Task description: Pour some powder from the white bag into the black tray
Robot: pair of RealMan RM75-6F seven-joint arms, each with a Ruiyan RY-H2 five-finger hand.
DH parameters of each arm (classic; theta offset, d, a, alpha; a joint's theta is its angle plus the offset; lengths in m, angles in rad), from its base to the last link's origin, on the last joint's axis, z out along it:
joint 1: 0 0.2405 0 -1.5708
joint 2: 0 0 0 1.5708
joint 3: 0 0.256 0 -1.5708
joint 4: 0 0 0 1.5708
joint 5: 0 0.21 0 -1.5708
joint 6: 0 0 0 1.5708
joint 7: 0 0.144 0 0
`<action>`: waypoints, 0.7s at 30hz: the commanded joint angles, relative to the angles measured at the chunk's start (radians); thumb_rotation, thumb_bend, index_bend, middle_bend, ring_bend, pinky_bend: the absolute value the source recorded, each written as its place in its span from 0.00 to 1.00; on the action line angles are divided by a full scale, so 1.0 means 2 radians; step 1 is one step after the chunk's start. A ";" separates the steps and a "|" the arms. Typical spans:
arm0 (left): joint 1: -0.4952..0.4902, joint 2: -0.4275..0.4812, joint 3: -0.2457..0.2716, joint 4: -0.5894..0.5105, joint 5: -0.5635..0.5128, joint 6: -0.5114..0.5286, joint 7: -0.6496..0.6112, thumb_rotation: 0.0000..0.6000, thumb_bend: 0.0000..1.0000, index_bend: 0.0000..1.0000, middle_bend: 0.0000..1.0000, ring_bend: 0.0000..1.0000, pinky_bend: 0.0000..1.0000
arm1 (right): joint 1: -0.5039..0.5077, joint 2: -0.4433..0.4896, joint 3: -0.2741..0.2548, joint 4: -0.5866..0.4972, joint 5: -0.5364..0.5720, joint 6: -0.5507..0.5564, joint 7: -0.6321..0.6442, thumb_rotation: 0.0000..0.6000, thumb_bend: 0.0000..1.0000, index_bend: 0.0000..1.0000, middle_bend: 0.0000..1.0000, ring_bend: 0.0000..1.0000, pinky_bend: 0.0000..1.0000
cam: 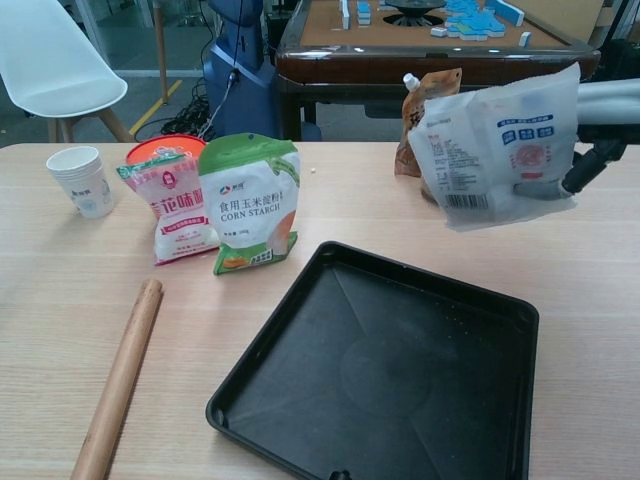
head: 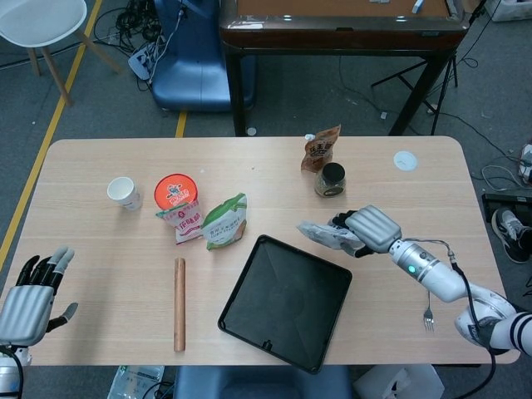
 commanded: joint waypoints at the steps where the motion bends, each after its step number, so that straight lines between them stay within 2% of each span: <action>1: 0.001 0.001 0.001 -0.002 0.001 0.002 0.001 1.00 0.21 0.07 0.09 0.13 0.07 | 0.030 0.043 -0.017 -0.057 -0.019 -0.053 -0.086 1.00 1.00 0.67 0.67 0.63 0.71; 7: 0.002 -0.001 0.003 -0.003 0.004 0.004 0.002 1.00 0.21 0.07 0.09 0.13 0.07 | 0.051 0.064 -0.028 -0.085 -0.017 -0.109 -0.176 1.00 1.00 0.70 0.69 0.65 0.72; 21: 0.003 -0.006 0.004 0.000 0.007 0.005 0.000 1.00 0.21 0.07 0.09 0.13 0.07 | 0.090 0.091 -0.022 -0.114 -0.006 -0.181 -0.343 1.00 1.00 0.77 0.73 0.68 0.72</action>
